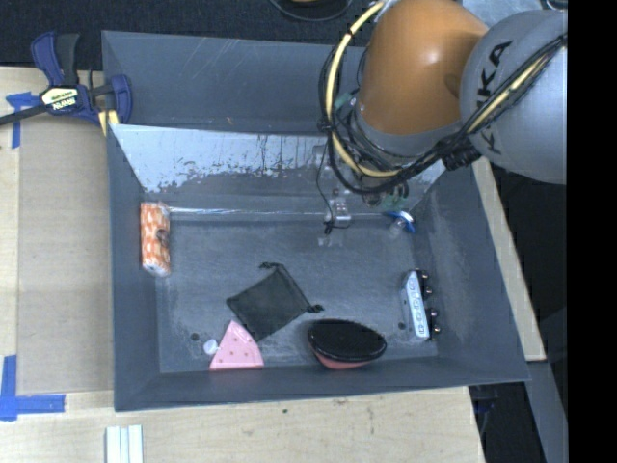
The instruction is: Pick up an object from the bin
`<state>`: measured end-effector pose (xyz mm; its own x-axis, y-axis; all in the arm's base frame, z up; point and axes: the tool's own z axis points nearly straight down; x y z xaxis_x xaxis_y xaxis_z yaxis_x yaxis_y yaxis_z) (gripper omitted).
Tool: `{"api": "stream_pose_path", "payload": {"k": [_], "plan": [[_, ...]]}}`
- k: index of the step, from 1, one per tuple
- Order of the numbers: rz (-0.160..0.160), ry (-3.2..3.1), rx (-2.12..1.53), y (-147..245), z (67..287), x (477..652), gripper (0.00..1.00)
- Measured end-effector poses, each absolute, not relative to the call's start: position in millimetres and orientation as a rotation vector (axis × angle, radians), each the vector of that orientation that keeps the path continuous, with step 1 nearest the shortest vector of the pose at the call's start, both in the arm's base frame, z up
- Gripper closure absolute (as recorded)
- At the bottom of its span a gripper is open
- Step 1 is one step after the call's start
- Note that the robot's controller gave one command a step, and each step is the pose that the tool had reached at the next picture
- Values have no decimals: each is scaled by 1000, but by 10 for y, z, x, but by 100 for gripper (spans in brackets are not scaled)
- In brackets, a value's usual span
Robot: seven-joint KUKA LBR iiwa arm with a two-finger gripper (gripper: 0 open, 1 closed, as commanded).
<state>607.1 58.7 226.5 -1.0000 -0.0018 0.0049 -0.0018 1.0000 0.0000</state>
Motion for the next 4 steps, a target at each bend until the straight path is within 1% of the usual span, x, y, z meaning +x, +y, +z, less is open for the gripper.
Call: {"api": "stream_pose_path", "payload": {"k": [1,2,3,4], "plan": [[-1,-3146,0,584,2319,6084,0],[-1,-3130,266,1309,1722,6092,0],[-1,-3151,-34,879,1796,6197,0],[-1,-3116,385,1142,1115,6205,0]]}}
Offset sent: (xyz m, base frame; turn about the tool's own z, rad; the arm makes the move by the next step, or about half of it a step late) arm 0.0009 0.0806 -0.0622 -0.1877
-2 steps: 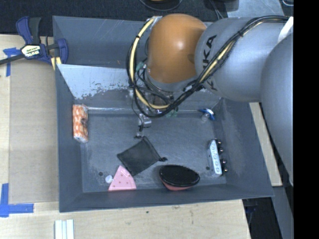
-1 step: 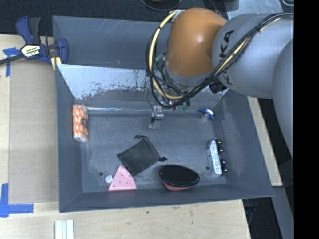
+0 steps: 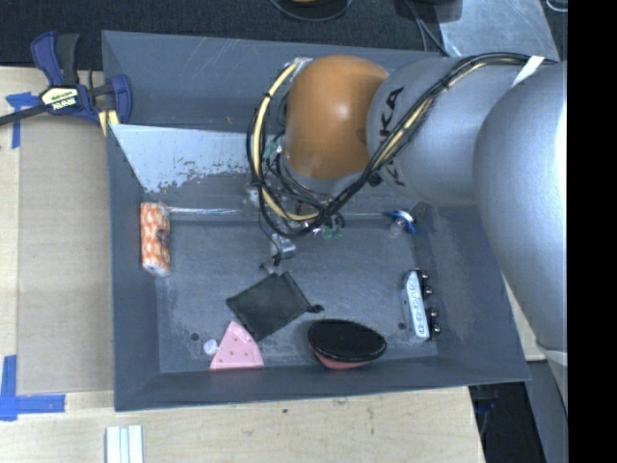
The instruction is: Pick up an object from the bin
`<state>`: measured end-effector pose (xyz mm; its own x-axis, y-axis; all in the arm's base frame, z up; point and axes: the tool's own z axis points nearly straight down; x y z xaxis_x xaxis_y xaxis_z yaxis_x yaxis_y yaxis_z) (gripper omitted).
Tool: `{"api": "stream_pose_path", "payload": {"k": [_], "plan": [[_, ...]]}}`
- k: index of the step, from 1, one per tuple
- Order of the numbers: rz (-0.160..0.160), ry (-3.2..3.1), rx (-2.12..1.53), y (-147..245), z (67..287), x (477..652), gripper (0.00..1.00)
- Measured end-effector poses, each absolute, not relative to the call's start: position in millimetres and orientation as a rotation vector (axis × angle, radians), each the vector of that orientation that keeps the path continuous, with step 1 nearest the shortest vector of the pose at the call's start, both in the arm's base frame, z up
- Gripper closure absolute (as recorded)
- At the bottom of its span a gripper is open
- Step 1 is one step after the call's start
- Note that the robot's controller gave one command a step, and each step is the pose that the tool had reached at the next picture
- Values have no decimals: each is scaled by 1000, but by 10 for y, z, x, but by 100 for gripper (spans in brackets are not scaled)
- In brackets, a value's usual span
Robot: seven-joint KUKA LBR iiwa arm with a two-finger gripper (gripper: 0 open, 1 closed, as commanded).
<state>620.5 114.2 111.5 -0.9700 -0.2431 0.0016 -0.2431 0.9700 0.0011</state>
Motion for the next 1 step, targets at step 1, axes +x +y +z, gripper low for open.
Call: {"api": "stream_pose_path", "payload": {"k": [1], "plan": [[-1,-3149,-114,1032,909,6210,0]]}}
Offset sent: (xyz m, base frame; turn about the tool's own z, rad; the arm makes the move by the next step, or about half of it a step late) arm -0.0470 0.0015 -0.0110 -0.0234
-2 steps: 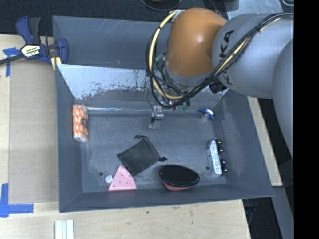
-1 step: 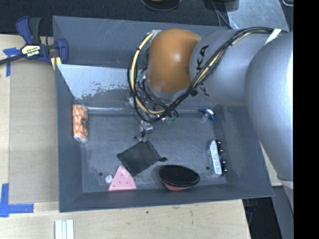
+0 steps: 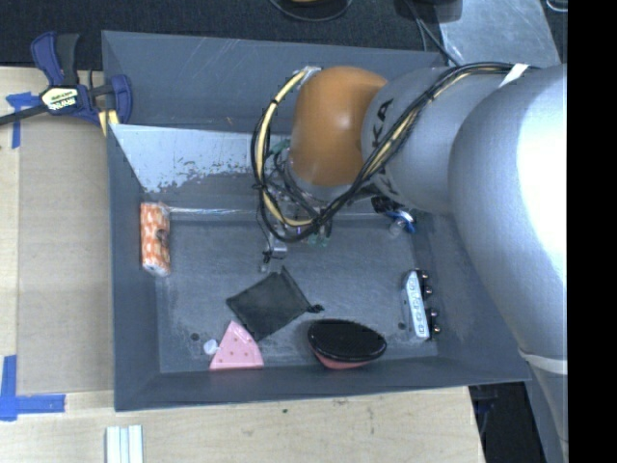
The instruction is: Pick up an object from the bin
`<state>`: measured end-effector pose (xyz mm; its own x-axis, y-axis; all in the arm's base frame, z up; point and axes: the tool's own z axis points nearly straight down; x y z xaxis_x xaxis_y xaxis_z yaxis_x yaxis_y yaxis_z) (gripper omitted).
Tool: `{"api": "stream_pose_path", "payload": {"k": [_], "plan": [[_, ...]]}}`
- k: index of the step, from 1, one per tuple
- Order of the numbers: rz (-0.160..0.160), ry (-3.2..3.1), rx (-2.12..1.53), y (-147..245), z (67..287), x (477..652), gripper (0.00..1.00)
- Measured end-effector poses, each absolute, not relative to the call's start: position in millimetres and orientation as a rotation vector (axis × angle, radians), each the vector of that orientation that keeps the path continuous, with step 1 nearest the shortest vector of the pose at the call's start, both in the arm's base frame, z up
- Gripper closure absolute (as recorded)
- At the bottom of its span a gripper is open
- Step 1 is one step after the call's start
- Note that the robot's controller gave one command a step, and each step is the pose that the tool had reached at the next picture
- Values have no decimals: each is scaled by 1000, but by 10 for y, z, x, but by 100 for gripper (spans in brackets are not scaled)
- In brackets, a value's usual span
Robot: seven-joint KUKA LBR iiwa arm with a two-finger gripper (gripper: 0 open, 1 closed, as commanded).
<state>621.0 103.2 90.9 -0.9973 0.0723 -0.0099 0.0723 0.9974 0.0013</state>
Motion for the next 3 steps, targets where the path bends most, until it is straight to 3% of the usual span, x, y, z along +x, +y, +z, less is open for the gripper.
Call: {"api": "stream_pose_path", "payload": {"k": [1,2,3], "plan": [[1,3113,-419,1142,999,5758,0],[3,3124,188,946,1250,5720,0],[2,3110,-411,1068,727,5444,0]]}}
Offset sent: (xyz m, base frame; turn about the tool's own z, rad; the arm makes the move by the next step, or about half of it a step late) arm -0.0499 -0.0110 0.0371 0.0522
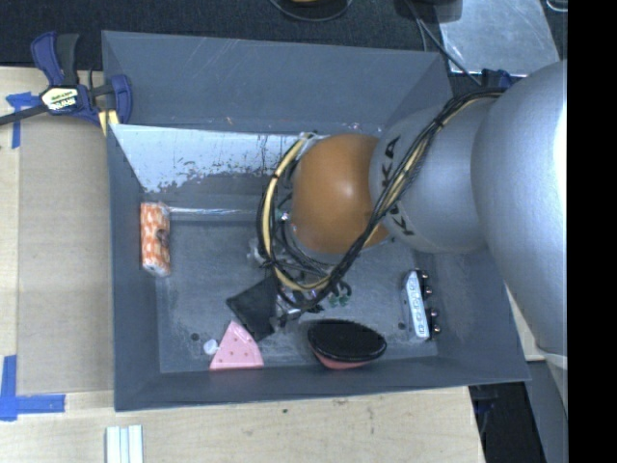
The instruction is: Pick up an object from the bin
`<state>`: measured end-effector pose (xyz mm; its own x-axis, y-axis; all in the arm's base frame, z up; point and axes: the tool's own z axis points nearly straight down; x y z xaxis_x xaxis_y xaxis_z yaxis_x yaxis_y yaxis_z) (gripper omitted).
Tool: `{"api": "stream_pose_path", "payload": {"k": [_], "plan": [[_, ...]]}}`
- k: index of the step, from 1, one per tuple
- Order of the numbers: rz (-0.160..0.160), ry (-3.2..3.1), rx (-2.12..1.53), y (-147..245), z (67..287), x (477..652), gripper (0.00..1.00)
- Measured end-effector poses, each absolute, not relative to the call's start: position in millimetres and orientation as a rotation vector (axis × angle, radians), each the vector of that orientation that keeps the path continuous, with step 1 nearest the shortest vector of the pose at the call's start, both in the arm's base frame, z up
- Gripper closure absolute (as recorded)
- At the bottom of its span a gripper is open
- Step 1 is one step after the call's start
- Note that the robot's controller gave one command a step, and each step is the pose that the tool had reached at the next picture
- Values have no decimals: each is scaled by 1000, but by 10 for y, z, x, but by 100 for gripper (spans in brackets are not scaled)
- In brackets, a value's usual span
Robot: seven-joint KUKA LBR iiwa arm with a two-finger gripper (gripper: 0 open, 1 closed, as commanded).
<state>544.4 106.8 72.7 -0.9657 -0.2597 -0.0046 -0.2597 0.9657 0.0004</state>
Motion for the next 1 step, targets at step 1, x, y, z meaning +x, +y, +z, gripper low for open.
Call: {"api": "stream_pose_path", "payload": {"k": [1], "plan": [[5,3114,186,620,719,5626,100]]}}
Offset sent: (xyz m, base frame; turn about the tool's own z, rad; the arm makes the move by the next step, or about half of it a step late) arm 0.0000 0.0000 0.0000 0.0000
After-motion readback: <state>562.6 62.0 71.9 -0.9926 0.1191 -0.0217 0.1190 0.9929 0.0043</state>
